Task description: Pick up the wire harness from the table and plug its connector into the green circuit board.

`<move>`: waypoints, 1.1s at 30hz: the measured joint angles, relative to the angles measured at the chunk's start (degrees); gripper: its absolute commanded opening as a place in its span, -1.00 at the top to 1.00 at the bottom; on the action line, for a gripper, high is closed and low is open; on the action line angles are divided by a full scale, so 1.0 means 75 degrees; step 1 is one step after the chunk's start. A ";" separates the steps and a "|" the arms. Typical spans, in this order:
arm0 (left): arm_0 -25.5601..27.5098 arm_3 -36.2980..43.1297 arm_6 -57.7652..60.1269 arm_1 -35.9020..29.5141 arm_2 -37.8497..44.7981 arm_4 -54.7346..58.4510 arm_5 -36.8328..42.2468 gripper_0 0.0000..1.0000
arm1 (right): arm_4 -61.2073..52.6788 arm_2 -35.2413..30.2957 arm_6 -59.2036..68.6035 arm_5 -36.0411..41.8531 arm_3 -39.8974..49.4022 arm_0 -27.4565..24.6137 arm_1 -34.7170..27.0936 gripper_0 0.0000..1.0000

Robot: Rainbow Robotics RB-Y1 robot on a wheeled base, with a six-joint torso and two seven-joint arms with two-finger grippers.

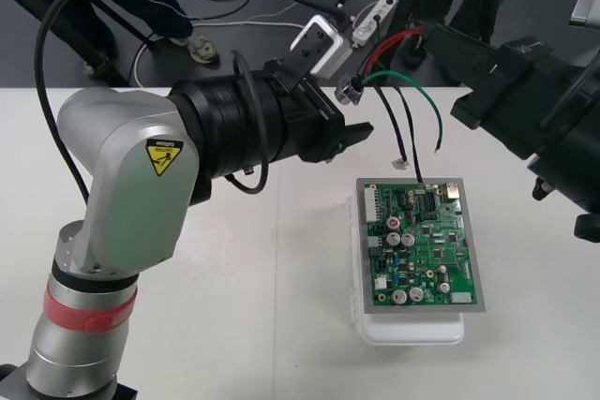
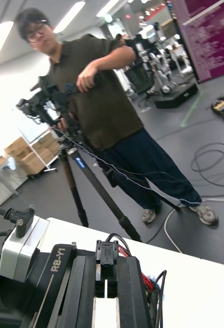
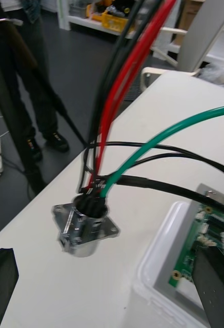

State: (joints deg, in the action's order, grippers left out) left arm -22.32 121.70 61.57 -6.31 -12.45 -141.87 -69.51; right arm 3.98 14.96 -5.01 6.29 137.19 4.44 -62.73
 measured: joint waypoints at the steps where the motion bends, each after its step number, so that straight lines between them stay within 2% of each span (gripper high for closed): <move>1: -0.0001 0.0000 0.0000 -0.0080 0.0007 0.0239 0.0012 -1.00 | 0.0088 0.0000 0.0000 -0.0174 -0.0052 -0.0001 0.0000 1.00; 8: -0.0011 -0.0001 0.0000 -0.0639 0.0082 0.1653 0.0021 -1.00 | 0.0816 -0.0019 0.0000 -0.1663 -0.0602 -0.0099 -0.0002 1.00; 23: 0.0035 -0.0006 -0.0095 -0.1738 0.0443 0.4586 0.0212 -1.00 | 0.1080 -0.0696 0.0000 -0.3397 -0.0656 -0.0929 -0.0175 1.00; 33: 0.0305 -0.0006 -0.1704 -0.2705 0.0454 0.6539 0.0727 -1.00 | 0.1747 -0.1300 0.0000 -0.4659 -0.0659 -0.1495 -0.0324 1.00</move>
State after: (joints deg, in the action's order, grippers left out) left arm -20.04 121.65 48.79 -26.60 -9.04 -92.83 -64.06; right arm 17.08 5.21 -5.01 -28.65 132.24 -6.77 -65.16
